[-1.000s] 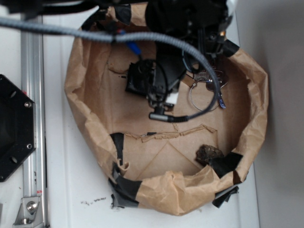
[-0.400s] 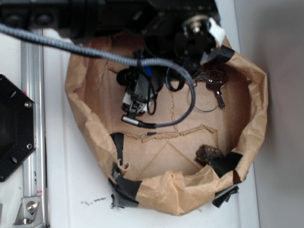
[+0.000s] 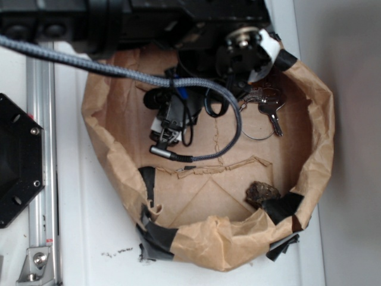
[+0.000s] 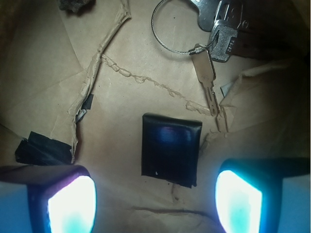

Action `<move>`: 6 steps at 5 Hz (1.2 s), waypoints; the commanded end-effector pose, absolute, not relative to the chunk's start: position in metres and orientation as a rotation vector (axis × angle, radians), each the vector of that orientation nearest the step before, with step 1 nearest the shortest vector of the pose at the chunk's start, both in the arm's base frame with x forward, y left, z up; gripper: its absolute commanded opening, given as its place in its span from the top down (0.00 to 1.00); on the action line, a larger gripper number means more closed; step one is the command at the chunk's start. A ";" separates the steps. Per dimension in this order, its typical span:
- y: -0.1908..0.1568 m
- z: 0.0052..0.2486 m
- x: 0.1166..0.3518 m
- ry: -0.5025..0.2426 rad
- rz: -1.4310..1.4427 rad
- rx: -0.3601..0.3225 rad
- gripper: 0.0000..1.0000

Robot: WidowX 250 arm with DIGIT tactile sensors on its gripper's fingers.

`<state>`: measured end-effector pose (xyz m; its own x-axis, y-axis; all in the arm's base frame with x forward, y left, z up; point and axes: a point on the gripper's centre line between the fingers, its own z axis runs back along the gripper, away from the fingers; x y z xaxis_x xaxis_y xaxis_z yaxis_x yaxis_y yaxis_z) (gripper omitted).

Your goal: Grab the black box.

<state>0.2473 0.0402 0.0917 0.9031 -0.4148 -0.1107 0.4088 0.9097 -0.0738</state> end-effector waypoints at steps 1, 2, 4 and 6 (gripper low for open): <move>0.030 0.104 0.247 0.078 -0.440 -0.030 0.00; 0.016 0.074 0.239 -0.019 -0.453 0.049 0.00; 0.036 0.068 0.229 -0.072 -0.330 0.106 0.00; 0.059 0.065 0.232 -0.039 -0.276 0.087 0.00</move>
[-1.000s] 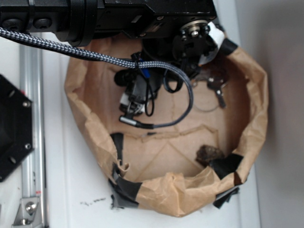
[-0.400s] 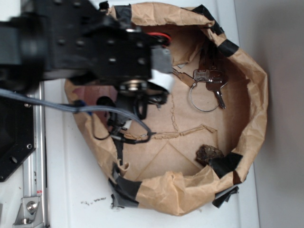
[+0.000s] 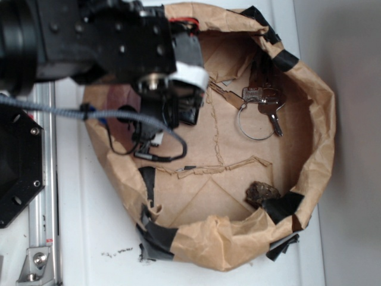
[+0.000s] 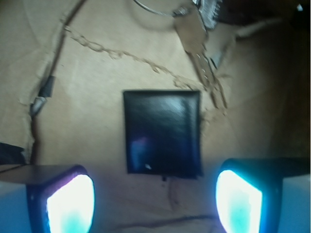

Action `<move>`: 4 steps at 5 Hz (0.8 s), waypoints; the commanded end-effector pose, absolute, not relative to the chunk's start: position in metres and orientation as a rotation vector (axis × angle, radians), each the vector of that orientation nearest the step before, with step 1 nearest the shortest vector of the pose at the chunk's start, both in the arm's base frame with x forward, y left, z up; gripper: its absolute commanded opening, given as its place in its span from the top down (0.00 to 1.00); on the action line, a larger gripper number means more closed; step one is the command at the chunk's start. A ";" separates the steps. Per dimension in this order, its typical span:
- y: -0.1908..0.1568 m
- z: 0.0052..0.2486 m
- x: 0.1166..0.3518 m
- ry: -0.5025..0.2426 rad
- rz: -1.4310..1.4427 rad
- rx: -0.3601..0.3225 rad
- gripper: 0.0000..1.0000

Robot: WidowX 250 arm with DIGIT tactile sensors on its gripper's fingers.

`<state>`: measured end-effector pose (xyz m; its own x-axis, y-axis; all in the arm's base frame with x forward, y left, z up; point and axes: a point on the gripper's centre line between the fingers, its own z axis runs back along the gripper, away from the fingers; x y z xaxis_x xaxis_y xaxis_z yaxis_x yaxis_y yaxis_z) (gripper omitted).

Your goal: Grab the black box.

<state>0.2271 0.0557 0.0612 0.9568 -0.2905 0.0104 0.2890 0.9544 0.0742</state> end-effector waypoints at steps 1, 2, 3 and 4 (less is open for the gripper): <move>0.061 0.066 0.232 -0.046 -0.285 0.083 0.00; 0.060 0.054 0.238 -0.027 -0.263 0.063 0.00; 0.054 0.041 0.250 -0.053 -0.232 0.077 0.00; 0.046 0.023 0.269 -0.031 -0.200 0.075 0.00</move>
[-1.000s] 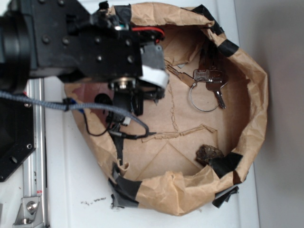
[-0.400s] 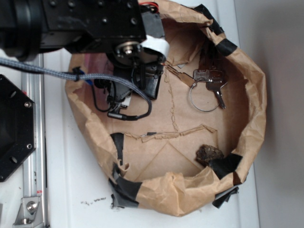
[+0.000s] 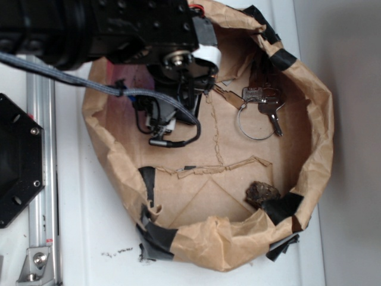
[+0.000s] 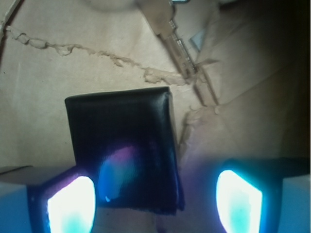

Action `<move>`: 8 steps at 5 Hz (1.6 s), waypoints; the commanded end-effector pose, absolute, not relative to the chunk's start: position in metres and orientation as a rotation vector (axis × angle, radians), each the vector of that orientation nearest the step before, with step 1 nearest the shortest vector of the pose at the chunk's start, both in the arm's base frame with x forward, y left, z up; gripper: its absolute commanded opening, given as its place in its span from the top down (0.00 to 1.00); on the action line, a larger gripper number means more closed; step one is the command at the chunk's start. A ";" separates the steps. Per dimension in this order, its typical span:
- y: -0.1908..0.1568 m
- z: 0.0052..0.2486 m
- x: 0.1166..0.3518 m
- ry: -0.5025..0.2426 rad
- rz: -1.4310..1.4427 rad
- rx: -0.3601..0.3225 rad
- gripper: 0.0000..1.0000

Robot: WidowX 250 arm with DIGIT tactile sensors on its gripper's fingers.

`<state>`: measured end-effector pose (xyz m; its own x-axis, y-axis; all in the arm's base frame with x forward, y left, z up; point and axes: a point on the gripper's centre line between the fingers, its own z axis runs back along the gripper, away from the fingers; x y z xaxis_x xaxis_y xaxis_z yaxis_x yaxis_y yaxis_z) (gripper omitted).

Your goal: Grab the black box.

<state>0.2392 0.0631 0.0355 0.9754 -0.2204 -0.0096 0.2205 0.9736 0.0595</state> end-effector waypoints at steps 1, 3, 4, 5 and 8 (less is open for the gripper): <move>0.035 0.010 0.278 0.009 -0.215 0.089 0.00; 0.029 0.015 0.274 -0.018 -0.242 0.080 1.00; 0.032 0.024 0.270 -0.038 -0.239 0.067 1.00; 0.038 0.047 0.265 -0.057 -0.264 0.044 1.00; 0.020 0.152 0.273 -0.111 -0.314 -0.062 1.00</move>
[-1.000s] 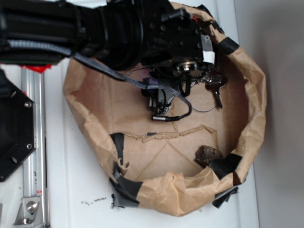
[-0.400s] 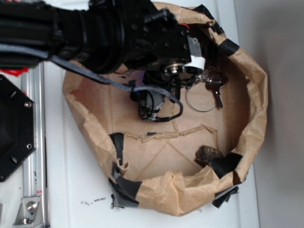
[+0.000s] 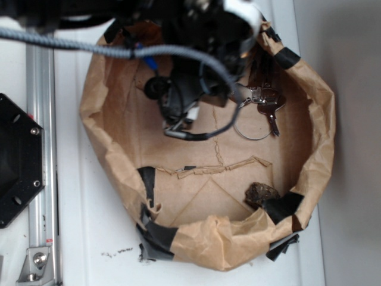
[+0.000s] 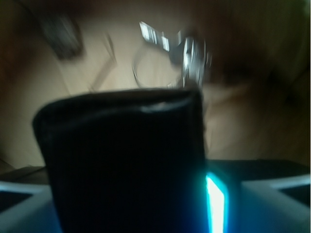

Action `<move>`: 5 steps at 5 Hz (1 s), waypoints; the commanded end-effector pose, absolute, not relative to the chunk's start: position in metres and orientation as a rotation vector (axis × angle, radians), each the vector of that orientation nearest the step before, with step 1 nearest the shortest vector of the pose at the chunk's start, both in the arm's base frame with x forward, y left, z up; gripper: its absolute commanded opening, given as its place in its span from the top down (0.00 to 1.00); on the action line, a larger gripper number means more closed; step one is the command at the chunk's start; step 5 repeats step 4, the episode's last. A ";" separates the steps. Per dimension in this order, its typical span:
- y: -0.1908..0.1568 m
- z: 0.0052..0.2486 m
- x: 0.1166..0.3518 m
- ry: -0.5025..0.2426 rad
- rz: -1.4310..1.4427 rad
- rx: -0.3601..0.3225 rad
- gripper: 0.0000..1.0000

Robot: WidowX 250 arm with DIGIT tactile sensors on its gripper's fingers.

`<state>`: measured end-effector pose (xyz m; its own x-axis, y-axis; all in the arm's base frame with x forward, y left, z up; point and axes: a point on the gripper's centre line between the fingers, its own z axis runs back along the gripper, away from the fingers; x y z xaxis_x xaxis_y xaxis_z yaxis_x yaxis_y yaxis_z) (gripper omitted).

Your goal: Grab the black box.

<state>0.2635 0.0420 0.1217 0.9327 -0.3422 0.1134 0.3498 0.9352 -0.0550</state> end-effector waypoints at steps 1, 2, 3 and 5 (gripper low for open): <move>0.001 0.147 0.276 -0.060 -0.306 -0.088 1.00; -0.023 0.142 0.262 0.030 -0.250 -0.073 1.00; -0.022 0.147 0.255 -0.013 -0.222 -0.055 1.00; -0.015 0.149 0.254 -0.037 -0.152 -0.032 1.00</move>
